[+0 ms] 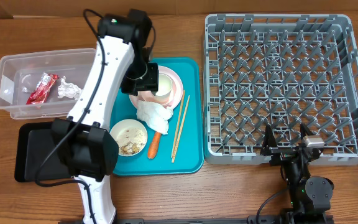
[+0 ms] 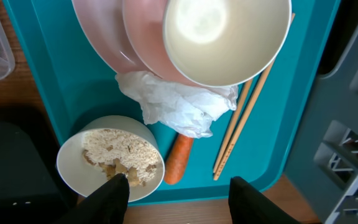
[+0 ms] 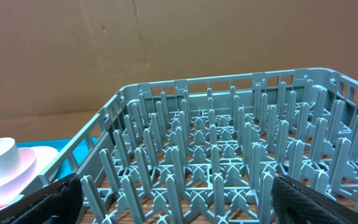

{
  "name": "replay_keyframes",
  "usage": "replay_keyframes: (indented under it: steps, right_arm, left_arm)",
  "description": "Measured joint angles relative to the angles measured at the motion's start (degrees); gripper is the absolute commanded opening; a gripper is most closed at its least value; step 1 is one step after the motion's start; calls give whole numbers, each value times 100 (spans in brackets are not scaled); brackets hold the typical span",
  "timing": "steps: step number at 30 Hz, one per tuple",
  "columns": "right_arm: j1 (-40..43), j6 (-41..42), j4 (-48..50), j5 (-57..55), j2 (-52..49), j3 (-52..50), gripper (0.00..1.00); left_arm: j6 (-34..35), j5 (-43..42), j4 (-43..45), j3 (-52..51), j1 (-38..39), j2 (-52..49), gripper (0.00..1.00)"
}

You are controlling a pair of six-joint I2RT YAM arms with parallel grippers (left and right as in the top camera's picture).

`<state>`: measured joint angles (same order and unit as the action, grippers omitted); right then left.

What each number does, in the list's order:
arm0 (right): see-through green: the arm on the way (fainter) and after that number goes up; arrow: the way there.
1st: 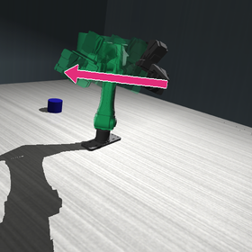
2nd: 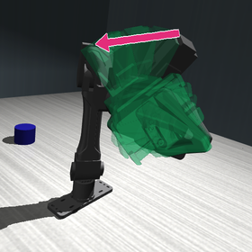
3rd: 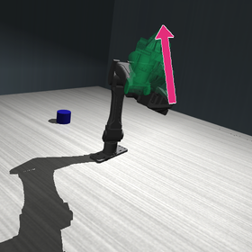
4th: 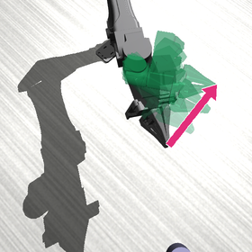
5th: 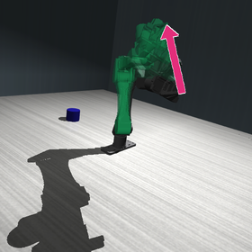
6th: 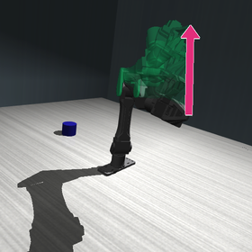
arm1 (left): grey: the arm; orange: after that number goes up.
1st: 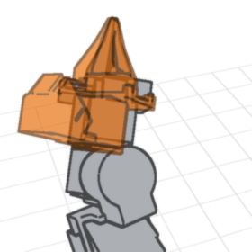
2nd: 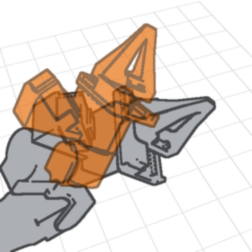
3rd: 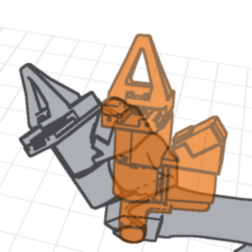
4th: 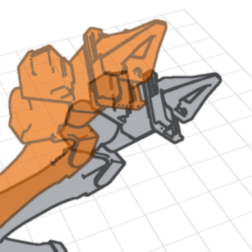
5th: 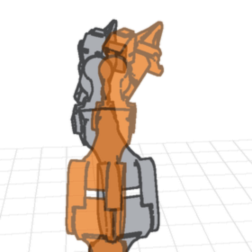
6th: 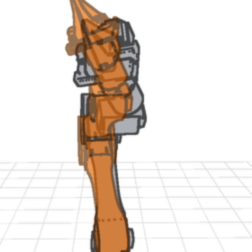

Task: Sort waste into correct bins and load items into the dishwasher
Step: 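Return the left gripper to the tray and grasp the remaining tissue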

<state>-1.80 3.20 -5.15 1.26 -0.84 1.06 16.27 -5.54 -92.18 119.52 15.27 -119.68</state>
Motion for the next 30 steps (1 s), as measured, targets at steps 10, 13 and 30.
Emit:
replay_keyframes:
  steps: [10, 13, 30]
  right_arm:
    - [0, 0, 0, 0, 0, 0, 100]
    - [0, -2, 2, -2, 0, 0, 100]
    - [0, -2, 2, -2, 0, 0, 100]
  left_arm:
    - [214, 328, 44, -39, 125, 0, 55]
    - [286, 352, 195, -190, 125, 0, 55]
    - [402, 409, 1617, -2041, 125, 0, 56]
